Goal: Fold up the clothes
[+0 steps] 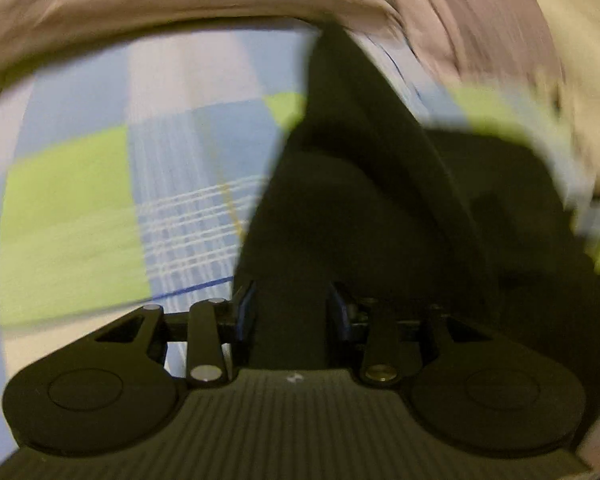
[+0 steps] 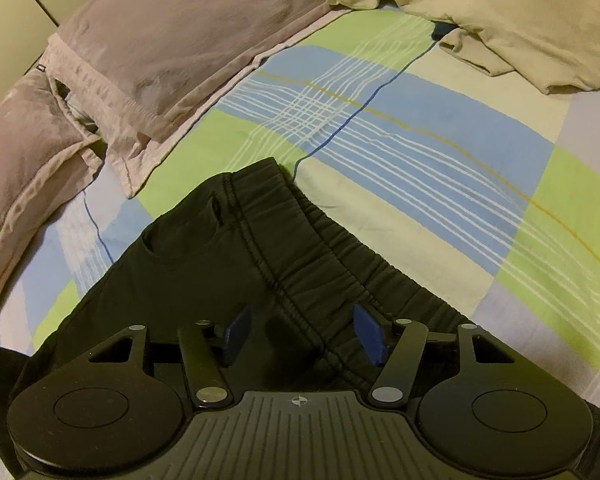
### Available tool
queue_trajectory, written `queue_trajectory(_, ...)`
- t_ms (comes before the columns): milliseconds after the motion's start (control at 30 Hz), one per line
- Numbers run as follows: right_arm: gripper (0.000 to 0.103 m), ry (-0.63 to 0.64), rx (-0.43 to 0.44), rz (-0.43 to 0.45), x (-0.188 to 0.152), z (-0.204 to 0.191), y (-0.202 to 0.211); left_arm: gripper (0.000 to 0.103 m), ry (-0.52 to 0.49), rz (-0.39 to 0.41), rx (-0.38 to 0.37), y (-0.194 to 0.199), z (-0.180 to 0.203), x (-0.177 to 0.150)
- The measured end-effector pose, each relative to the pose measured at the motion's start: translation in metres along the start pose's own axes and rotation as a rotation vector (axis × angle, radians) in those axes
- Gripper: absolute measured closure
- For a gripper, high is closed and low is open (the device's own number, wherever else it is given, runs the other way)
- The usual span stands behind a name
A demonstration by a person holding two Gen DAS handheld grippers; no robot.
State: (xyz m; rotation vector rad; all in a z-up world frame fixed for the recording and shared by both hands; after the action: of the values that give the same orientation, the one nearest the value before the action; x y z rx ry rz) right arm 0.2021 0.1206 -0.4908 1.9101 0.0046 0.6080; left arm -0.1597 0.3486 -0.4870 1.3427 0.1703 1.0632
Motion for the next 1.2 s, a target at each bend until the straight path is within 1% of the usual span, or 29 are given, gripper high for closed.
queue_trajectory(67, 0.042, -0.001, 0.010, -0.002, 0.000, 0.001, 0.000, 0.065, 0.210, 0.052, -0.068, 0.000, -0.031, 0.019)
queue_trajectory(100, 0.042, 0.000, 0.010, -0.002, 0.000, 0.001, 0.000, 0.060, 0.313, 0.078, -0.102, 0.000, -0.046, 0.029)
queue_trajectory(133, 0.042, 0.002, 0.011, -0.003, 0.000, 0.001, 0.000, 0.052, 0.387, 0.087, -0.131, -0.011, -0.058, 0.039)
queue_trajectory(167, 0.042, 0.004, 0.012, -0.003, 0.000, 0.001, 0.000, 0.052, 0.421, 0.044, -0.150, -0.026, -0.064, 0.039)
queue_trajectory(200, 0.042, 0.006, 0.012, -0.003, 0.000, 0.001, 0.000, 0.055, 0.455, 0.000, -0.171, -0.041, -0.069, 0.039)
queue_trajectory(233, 0.042, 0.007, 0.013, -0.003, 0.000, 0.001, 0.001, 0.061, 0.470, -0.042, -0.210, -0.053, -0.065, 0.036)
queue_trajectory(267, 0.042, 0.009, 0.014, -0.003, 0.000, 0.001, 0.001, 0.067, 0.479, -0.055, -0.252, -0.057, -0.056, 0.032)
queue_trajectory(300, 0.042, 0.011, 0.014, -0.003, 0.000, 0.000, 0.001, 0.077, 0.488, -0.068, -0.293, -0.062, -0.047, 0.027)
queue_trajectory(333, 0.042, 0.013, 0.015, -0.003, 0.000, 0.000, 0.001, 0.089, 0.497, -0.079, -0.333, -0.066, -0.038, 0.023)
queue_trajectory(367, 0.042, 0.014, 0.016, -0.003, 0.000, 0.000, 0.001, 0.092, 0.499, -0.055, -0.325, -0.064, -0.037, 0.023)
queue_trajectory(400, 0.042, 0.016, 0.016, -0.003, 0.000, 0.000, 0.001, 0.096, 0.505, -0.010, -0.311, -0.052, -0.039, 0.026)
queue_trajectory(433, 0.042, 0.018, 0.017, -0.004, 0.000, 0.000, 0.001, 0.098, 0.509, 0.037, -0.297, -0.040, -0.041, 0.030)
queue_trajectory(500, 0.042, 0.021, 0.018, -0.004, 0.000, 0.000, 0.001, 0.098, 0.497, 0.212, -0.242, 0.003, -0.058, 0.051)
queue_trajectory(567, 0.042, 0.025, 0.019, -0.005, 0.000, 0.000, 0.001, 0.098, 0.488, 0.424, -0.136, 0.059, -0.088, 0.073)
queue_trajectory(600, 0.042, 0.029, 0.015, -0.006, 0.000, -0.001, 0.001, 0.098, 0.514, 0.520, -0.050, 0.091, -0.113, 0.080)
queue_trajectory(633, 0.042, 0.031, 0.009, -0.007, 0.000, -0.002, 0.000, 0.096, 0.568, 0.598, 0.034, 0.117, -0.139, 0.081)
queue_trajectory(667, 0.042, 0.034, 0.002, -0.007, 0.000, -0.003, 0.000, 0.094, 0.629, 0.639, 0.133, 0.133, -0.170, 0.077)
queue_trajectory(700, 0.042, 0.038, -0.003, -0.006, 0.000, -0.004, 0.000, 0.086, 0.688, 0.677, 0.232, 0.150, -0.200, 0.072)
queue_trajectory(733, 0.042, 0.045, -0.002, -0.005, 0.000, -0.005, 0.000, 0.081, 0.698, 0.652, 0.292, 0.152, -0.221, 0.064)
queue_trajectory(767, 0.042, 0.053, -0.001, -0.004, 0.000, -0.007, 0.000, 0.080, 0.684, 0.602, 0.342, 0.147, -0.238, 0.055)
queue_trajectory(833, 0.042, 0.078, -0.002, -0.001, 0.001, -0.011, 0.000, 0.079, 0.692, 0.459, 0.403, 0.123, -0.251, 0.029)
queue_trajectory(867, 0.042, 0.094, -0.004, 0.001, 0.002, -0.012, 0.000, 0.079, 0.696, 0.389, 0.432, 0.111, -0.256, 0.016)
queue_trajectory(933, 0.042, 0.127, -0.003, 0.010, 0.006, -0.012, 0.000, 0.079, 0.739, 0.310, 0.462, 0.092, -0.261, -0.015)
queue_trajectory(967, 0.042, 0.140, -0.002, 0.014, 0.008, -0.012, 0.001, 0.079, 0.772, 0.290, 0.468, 0.085, -0.263, -0.029)
queue_trajectory(1000, 0.042, 0.146, 0.001, 0.018, 0.013, -0.009, 0.001, 0.077, 0.816, 0.292, 0.466, 0.087, -0.263, -0.036)
queue_trajectory(1067, 0.042, 0.156, 0.007, 0.026, 0.022, -0.004, 0.001, 0.078, 0.937, 0.365, 0.449, 0.097, -0.269, -0.056)
queue_trajectory(1100, 0.042, 0.162, 0.010, 0.030, 0.026, -0.002, 0.002, 0.078, 0.973, 0.400, 0.452, 0.108, -0.269, -0.061)
queue_trajectory(1133, 0.042, 0.166, 0.017, 0.035, 0.032, 0.000, 0.002, 0.078, 0.990, 0.432, 0.468, 0.118, -0.267, -0.064)
queue_trajectory(1200, 0.042, 0.170, 0.057, 0.048, 0.046, 0.001, 0.003, 0.079, 0.983, 0.497, 0.504, 0.141, -0.259, -0.064)
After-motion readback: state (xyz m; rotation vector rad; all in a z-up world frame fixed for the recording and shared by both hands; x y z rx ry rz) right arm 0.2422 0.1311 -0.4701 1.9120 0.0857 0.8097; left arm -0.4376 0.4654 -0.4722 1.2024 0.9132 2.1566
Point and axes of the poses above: each gripper's, at about its wrist camera, not at the fingertips, and y roughly against the way its jaws point, z to its right, x to its top, the point moved 10 cm from there along -y, roughly the way its jaws point, and after that the axes turned 3 degrees about -x, right-handed, at the moved point
